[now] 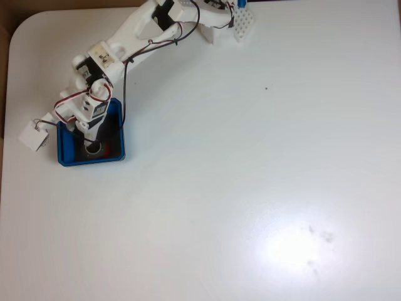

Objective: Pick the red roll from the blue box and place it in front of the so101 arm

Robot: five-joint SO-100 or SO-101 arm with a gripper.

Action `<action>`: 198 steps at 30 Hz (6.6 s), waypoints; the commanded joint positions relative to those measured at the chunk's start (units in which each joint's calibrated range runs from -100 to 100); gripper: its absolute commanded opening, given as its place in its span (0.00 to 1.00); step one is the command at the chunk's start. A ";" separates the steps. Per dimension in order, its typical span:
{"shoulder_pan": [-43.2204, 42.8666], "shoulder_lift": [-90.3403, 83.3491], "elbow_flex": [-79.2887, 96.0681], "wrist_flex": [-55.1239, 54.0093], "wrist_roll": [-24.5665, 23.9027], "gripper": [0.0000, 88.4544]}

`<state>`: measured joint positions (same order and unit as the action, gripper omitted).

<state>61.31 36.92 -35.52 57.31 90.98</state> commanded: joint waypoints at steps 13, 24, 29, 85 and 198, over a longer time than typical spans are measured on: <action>0.20 0.37 -2.40 3.67 -0.18 0.23; -0.19 3.63 -2.94 3.58 0.25 0.23; -0.19 3.72 -2.94 3.50 0.17 0.23; 0.20 3.72 -2.76 3.67 -0.10 0.01; -55.59 -68.44 90.86 -2.11 -0.18 0.02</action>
<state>5.49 -29.13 55.25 55.99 91.07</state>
